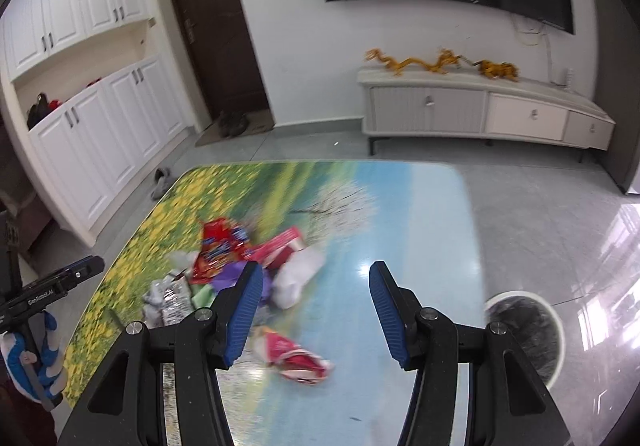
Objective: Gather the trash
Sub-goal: 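Move both tools back over the wrapper pile on the table, then grasp the purple bag with the right gripper while the left grasps the white plastic bag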
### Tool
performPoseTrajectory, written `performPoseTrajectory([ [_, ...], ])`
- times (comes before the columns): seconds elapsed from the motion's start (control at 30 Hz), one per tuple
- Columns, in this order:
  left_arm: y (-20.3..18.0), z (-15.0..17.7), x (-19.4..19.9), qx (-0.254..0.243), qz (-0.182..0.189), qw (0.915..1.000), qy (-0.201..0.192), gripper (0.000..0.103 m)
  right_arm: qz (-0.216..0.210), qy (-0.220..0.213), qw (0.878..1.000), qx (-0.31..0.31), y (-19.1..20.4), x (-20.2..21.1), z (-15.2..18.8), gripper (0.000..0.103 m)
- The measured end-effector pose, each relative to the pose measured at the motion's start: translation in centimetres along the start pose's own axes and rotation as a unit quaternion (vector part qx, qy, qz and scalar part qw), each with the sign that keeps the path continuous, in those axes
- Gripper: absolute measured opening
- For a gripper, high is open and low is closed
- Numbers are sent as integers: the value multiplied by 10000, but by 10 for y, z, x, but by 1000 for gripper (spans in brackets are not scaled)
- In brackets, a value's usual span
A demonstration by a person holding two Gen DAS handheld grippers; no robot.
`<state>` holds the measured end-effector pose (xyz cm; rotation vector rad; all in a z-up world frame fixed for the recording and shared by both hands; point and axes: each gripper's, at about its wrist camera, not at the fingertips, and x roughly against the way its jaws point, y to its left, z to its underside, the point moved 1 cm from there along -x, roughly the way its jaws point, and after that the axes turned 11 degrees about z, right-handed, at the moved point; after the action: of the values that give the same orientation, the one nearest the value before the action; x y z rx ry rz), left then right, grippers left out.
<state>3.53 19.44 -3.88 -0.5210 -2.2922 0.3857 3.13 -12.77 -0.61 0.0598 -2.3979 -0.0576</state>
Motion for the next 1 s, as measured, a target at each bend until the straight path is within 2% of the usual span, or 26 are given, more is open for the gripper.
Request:
performPoseTrajectory([
  [0.17,11,14,-19,354,592,9970,356,53,-276,317,9984,377,46,-29,9,53],
  [0.33,3,26,-36,421,952,9928,592,53,-366,504,9963,585,64,-53,13,53],
  [0.43,-2,31,-45,403,953,9922,696,53,-400,567,9960,564,66,-65,12,52],
  [0.73,-1,29,-64,654,981,9901,757,53,-451,711,9950,535,62,-83,16,42],
  [0.9,1,31,-70,768,943,9897,752,52,-532,742,9949,419,53,-88,20,21],
  [1.0,1,31,-65,762,948,9907,618,47,-583,674,9955,327,45,-85,21,17],
])
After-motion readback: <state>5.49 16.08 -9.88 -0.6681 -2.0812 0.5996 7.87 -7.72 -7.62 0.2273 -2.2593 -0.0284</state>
